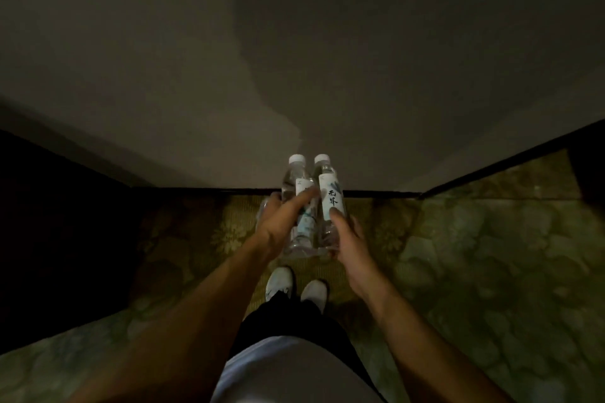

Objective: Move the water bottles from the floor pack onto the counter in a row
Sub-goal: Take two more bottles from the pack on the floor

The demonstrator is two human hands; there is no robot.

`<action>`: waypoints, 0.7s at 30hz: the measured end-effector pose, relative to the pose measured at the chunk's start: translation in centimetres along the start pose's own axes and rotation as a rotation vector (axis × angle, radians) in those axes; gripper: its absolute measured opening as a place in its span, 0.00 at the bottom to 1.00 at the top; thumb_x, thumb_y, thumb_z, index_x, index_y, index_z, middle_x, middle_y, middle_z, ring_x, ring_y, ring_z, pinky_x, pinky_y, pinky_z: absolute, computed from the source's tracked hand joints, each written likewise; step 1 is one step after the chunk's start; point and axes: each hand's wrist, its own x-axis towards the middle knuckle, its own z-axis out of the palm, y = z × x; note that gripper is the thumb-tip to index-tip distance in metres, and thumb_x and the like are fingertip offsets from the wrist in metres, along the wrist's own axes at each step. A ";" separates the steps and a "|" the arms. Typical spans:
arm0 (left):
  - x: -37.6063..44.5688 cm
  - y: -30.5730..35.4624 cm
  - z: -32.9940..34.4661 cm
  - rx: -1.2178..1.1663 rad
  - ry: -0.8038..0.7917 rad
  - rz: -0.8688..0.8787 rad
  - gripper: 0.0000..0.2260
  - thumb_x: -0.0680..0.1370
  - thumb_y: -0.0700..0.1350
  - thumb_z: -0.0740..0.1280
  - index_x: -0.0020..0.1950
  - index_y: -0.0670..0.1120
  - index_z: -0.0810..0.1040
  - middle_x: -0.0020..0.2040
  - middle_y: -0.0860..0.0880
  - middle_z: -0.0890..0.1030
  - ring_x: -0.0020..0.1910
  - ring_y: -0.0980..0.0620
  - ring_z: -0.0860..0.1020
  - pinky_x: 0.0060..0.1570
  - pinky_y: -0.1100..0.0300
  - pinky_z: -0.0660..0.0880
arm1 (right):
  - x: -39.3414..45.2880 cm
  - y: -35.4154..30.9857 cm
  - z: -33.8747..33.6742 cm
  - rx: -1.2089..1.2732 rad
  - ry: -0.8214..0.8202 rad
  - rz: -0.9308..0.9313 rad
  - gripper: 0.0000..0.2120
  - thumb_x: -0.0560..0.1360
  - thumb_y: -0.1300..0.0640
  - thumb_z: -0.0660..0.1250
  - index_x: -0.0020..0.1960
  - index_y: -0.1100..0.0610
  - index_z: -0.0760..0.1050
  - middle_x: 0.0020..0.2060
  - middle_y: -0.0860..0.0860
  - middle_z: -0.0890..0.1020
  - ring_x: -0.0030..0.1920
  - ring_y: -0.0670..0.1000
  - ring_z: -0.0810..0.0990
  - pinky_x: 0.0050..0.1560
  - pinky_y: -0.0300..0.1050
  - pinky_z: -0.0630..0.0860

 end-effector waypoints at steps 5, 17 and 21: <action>-1.9 3.0 0.5 0.026 -0.076 0.131 0.22 0.70 0.48 0.77 0.61 0.49 0.74 0.53 0.45 0.83 0.48 0.45 0.84 0.47 0.47 0.82 | -2.8 -4.1 -0.4 0.043 -0.060 -0.133 0.24 0.75 0.50 0.69 0.69 0.49 0.66 0.57 0.50 0.80 0.54 0.52 0.82 0.54 0.52 0.81; -6.5 9.3 0.2 0.130 -0.181 0.451 0.24 0.71 0.45 0.76 0.63 0.42 0.74 0.54 0.44 0.84 0.48 0.48 0.85 0.45 0.52 0.82 | -7.0 -9.2 -0.4 0.021 -0.152 -0.293 0.29 0.71 0.60 0.73 0.68 0.49 0.66 0.57 0.51 0.81 0.53 0.52 0.83 0.49 0.51 0.80; -9.5 10.6 0.1 0.095 -0.198 0.574 0.23 0.71 0.44 0.76 0.63 0.44 0.72 0.56 0.45 0.83 0.52 0.46 0.83 0.51 0.46 0.80 | -9.0 -11.1 -0.1 -0.062 -0.171 -0.401 0.31 0.70 0.63 0.73 0.68 0.50 0.64 0.58 0.54 0.80 0.55 0.52 0.82 0.53 0.52 0.80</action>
